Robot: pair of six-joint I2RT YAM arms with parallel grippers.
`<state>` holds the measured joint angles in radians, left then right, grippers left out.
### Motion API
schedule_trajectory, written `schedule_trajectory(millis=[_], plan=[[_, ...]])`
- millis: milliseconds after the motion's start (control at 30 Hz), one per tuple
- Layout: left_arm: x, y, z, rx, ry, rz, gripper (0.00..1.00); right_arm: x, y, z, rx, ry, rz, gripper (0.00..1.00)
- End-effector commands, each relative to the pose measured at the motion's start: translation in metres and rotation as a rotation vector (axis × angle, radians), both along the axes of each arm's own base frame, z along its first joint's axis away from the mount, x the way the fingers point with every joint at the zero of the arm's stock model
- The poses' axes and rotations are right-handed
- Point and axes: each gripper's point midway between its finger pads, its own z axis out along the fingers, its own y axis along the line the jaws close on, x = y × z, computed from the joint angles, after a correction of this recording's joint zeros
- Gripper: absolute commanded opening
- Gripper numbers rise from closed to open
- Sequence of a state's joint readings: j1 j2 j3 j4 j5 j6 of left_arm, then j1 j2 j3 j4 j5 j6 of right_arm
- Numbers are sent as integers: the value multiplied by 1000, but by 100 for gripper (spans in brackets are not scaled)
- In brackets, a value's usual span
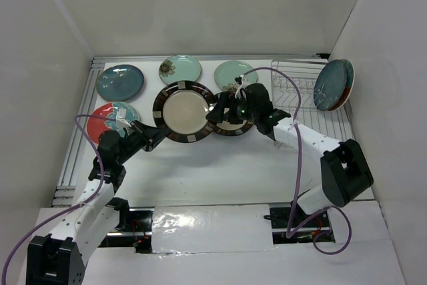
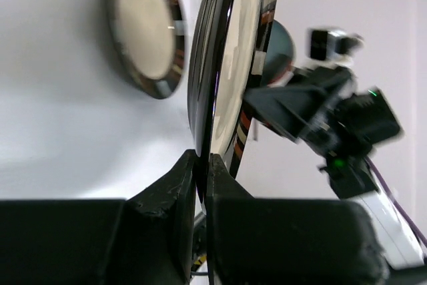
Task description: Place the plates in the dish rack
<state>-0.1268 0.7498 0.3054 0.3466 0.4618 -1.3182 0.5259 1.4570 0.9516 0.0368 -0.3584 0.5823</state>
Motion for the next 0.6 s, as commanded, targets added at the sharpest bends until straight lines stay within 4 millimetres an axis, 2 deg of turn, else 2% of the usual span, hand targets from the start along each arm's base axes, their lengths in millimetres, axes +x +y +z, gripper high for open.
schedule_trajectory(millis=[0, 67, 100, 200, 267, 300, 400, 433, 467, 500, 533, 567], plan=[[-19, -16, 101, -95, -400, -137, 0, 11, 17, 35, 80, -105, 38, 86], [-17, -20, 95, -93, -387, -164, 0, 10, 20, 32, 93, -94, 49, 86], [-22, -25, 97, -100, -402, -206, 0, 7, 23, 35, 112, -108, 72, 84], [-18, -31, 88, -106, -375, -253, 0, 2, 29, 45, 159, -118, 118, 77], [-21, -35, 81, -110, -364, -293, 0, 2, 27, 46, 164, -115, 125, 52], [-17, -35, 75, -110, -339, -292, 0, -1, 28, 46, 169, -112, 141, 30], [-13, -38, 66, -59, -320, -315, 0, 2, 22, 56, 185, -127, 145, 12], [-9, -38, 74, -37, -340, -315, 0, 0, 23, 57, 190, -125, 159, 0], [-8, -39, 73, -16, -333, -326, 3, 2, 19, 60, 182, -131, 153, 0], [-4, -39, 60, 29, -287, -329, 20, 6, 16, 63, 175, -138, 146, 0], [-2, -39, 59, 54, -277, -332, 31, 5, 13, 72, 167, -164, 137, 0], [5, -37, 69, 86, -295, -312, 41, 10, 5, 77, 129, -183, 122, 0]])
